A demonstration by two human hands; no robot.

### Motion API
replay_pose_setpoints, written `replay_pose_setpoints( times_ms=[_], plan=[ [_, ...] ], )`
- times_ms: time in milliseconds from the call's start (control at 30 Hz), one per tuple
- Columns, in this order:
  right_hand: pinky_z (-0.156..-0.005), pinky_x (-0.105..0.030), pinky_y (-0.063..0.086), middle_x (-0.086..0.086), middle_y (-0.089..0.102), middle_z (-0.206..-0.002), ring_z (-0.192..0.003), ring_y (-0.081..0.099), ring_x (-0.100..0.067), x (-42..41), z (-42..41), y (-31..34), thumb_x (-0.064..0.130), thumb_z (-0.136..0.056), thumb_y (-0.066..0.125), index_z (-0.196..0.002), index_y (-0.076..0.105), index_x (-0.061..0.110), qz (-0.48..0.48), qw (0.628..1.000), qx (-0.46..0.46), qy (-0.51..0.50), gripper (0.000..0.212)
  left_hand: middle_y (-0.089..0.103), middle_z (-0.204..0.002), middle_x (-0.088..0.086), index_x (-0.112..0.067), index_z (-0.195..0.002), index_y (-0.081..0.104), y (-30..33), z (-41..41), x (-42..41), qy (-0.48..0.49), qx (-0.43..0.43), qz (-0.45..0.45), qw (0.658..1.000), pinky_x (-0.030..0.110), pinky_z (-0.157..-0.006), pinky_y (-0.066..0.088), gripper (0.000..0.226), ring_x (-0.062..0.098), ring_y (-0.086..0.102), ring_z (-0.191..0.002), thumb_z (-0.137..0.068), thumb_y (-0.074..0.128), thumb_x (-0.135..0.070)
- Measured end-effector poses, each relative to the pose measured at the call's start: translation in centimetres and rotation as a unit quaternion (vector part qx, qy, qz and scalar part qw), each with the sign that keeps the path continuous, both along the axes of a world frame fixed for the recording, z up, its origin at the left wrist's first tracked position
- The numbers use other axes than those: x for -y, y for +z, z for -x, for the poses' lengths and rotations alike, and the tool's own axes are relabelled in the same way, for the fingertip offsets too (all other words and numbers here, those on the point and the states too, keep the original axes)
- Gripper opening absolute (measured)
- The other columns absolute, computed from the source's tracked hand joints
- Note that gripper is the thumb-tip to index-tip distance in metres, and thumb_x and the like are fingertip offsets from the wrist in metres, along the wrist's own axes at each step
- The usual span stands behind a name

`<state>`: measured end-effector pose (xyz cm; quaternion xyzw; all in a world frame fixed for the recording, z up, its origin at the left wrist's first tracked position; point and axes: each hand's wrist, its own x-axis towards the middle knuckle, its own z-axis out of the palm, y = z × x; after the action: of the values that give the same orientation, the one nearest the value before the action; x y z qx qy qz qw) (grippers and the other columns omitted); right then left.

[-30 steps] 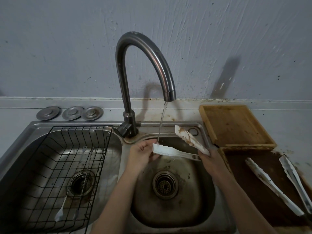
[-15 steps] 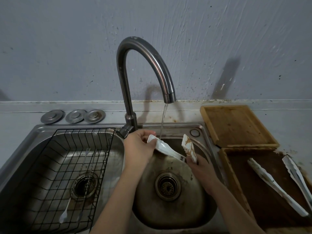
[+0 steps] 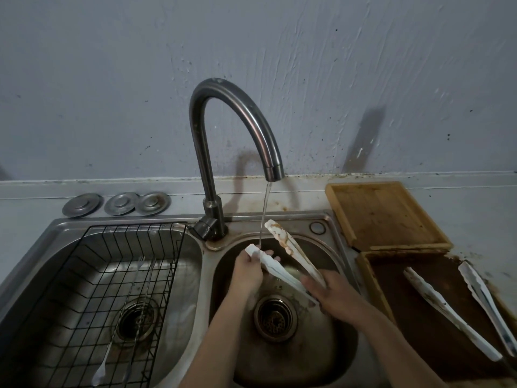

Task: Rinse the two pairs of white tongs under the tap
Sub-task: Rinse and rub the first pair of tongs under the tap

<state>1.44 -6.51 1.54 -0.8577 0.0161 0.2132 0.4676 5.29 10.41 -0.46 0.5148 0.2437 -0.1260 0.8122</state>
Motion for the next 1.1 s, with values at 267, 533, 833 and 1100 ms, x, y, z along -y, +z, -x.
replay_pose_setpoints(
  times_ms=[267,533,833,1100],
  plan=[
    [-0.039,-0.019,0.035,-0.001,0.057,-0.062,-0.038,0.043,-0.005,-1.1,-0.4,0.0,0.04,-0.085,0.064,-0.085,0.056,0.012,-0.069,0.993,-0.08,-0.051,0.029,0.064,-0.113,0.015,-0.003,-0.117,0.054,-1.5,0.7,-0.8,-0.002,0.021,0.173,0.985,0.038,-0.081,0.058,0.024,0.025,0.066,-0.1,-0.094,0.046,-0.004],
    [-0.04,-0.018,0.037,0.0,0.059,-0.067,-0.045,0.049,-0.005,-2.1,-0.9,0.4,0.033,-0.083,0.067,-0.08,0.046,0.018,0.034,0.997,-0.06,-0.044,0.026,0.06,-0.124,0.016,-0.008,-0.124,0.053,-3.0,-0.6,-2.2,0.069,-0.004,0.0,0.998,0.05,-0.096,0.049,0.034,0.03,0.06,-0.111,-0.096,0.046,-0.025],
    [-0.052,-0.022,0.036,-0.006,0.056,-0.104,-0.072,0.056,-0.014,-5.3,-3.1,0.2,0.043,-0.087,0.053,-0.103,0.047,0.026,0.151,0.987,0.037,0.048,0.025,0.069,-0.11,0.019,-0.006,-0.113,0.064,-1.3,3.2,-1.0,-0.071,0.114,-0.06,0.989,0.036,-0.092,0.051,0.029,0.026,0.065,-0.102,-0.098,0.043,-0.021],
    [-0.05,-0.025,0.035,0.003,0.052,-0.063,-0.057,0.051,-0.011,-8.8,-4.9,1.5,0.039,-0.098,0.033,-0.075,0.056,0.017,0.253,0.954,0.149,0.058,0.04,0.058,-0.074,0.006,-0.003,-0.098,0.064,-0.4,1.2,-2.1,0.025,-0.027,0.12,0.992,0.021,-0.058,0.051,0.021,0.009,0.055,-0.06,-0.095,0.05,-0.018]
  ],
)
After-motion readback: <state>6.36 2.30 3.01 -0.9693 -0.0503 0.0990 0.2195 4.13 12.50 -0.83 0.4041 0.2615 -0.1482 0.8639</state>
